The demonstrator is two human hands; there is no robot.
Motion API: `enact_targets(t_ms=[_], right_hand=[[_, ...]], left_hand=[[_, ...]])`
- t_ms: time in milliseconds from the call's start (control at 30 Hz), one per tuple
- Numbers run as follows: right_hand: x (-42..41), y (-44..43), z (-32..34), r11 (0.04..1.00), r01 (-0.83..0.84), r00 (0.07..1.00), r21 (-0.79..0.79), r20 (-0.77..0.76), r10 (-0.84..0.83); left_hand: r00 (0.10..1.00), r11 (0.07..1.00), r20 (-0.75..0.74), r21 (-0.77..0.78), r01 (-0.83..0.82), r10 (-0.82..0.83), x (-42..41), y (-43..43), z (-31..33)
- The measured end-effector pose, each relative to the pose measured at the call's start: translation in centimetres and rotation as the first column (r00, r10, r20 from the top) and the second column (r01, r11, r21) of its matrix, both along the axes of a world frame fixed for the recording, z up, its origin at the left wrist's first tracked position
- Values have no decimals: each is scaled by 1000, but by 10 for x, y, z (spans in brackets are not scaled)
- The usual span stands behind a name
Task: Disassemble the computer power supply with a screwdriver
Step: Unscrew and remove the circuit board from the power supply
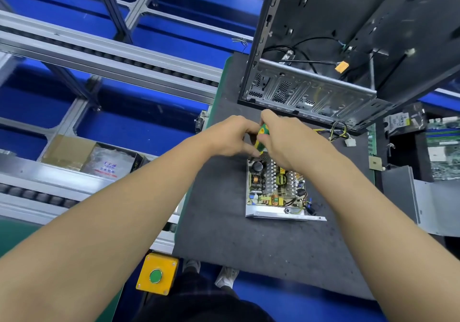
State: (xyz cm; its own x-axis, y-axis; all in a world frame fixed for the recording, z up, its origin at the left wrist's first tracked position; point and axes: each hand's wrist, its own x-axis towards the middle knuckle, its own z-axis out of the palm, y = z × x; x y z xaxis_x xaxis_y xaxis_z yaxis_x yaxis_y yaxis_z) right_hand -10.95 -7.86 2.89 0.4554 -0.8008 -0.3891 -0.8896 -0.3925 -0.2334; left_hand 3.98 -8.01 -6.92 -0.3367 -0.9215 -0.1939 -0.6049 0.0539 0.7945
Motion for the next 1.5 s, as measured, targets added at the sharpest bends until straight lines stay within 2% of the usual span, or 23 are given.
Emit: enact_targets(t_ms=[133, 267, 333, 467, 567, 633, 733, 833, 967, 1200, 1367, 1500], right_hand=[[-3, 3, 2, 995, -100, 995, 27, 3, 100], [-15, 6, 9, 996, -78, 995, 34, 72, 75], [-21, 5, 16, 999, -38, 995, 10, 93, 37], [-32, 2, 32, 999, -9, 994, -53, 110, 15], [-38, 3, 37, 998, 5, 994, -66, 112, 2], [-43, 3, 37, 998, 14, 990, -55, 139, -6], [-50, 1, 37, 999, 33, 983, -26, 179, -27], [-55, 1, 38, 999, 43, 979, -21, 200, -38], [-57, 0, 43, 999, 49, 972, -5, 231, -47], [-60, 2, 51, 996, 74, 954, 47, 288, -84], [-76, -1, 51, 990, 137, 949, 5, 285, -133], [-103, 2, 49, 964, 262, 921, -40, 309, -237]], left_hand=[[996, 995, -24, -63, -83, 82, -5, 6, -5], [986, 987, -129, -100, -122, 109, 12, 14, -16], [986, 983, -65, -93, -161, 155, 25, 21, -28], [987, 992, 157, -125, -13, 33, 21, 39, -50], [977, 990, 211, -139, 8, 22, 8, 47, -64], [985, 988, 125, -110, -108, 121, 1, 51, -71], [938, 944, -106, 47, -328, 331, -5, 53, -69], [905, 931, -234, 175, -321, 356, -8, 53, -66], [796, 903, -441, 307, -299, 414, -13, 56, -62], [708, 872, -514, 348, -343, 484, -16, 56, -52], [717, 853, -468, 356, -382, 516, -18, 54, -36], [736, 903, -530, 324, -284, 422, -58, 38, -3]])
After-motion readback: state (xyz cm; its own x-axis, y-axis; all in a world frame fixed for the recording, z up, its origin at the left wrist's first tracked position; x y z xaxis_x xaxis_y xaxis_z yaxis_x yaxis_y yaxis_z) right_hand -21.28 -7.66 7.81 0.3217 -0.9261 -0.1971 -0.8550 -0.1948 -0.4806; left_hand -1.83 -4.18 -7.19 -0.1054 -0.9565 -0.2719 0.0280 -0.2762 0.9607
